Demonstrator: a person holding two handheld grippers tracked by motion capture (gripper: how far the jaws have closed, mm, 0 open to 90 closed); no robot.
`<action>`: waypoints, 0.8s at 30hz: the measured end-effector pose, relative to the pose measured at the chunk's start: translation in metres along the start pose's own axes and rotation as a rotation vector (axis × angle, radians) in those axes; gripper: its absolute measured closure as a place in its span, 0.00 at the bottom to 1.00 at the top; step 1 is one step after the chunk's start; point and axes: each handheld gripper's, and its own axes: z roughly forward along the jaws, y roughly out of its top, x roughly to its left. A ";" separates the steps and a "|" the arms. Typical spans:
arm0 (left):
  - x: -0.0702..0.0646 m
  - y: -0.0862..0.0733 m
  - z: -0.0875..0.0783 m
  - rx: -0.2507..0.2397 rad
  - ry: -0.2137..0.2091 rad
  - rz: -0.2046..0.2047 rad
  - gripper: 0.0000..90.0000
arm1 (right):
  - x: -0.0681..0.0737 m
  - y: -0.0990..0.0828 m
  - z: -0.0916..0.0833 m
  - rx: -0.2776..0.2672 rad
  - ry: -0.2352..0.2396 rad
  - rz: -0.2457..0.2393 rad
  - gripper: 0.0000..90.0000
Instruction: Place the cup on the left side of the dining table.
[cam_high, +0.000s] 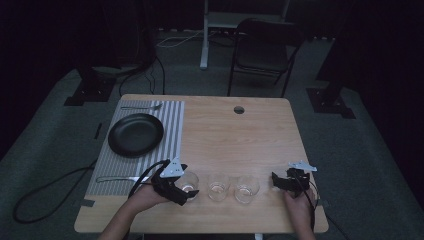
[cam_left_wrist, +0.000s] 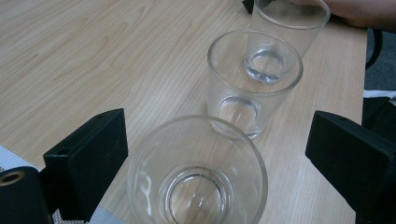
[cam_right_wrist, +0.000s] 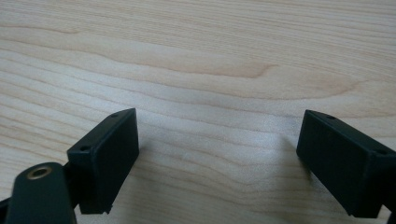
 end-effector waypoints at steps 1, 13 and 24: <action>0.000 0.001 0.001 0.002 0.001 0.006 0.07 | 0.000 0.000 0.000 0.000 0.000 0.000 0.14; -0.005 0.014 0.014 0.034 -0.028 0.029 0.07 | 0.000 0.000 0.000 0.000 0.000 0.000 0.14; -0.010 0.024 0.023 0.066 -0.056 0.065 0.07 | 0.000 0.000 0.000 0.000 0.000 0.000 0.14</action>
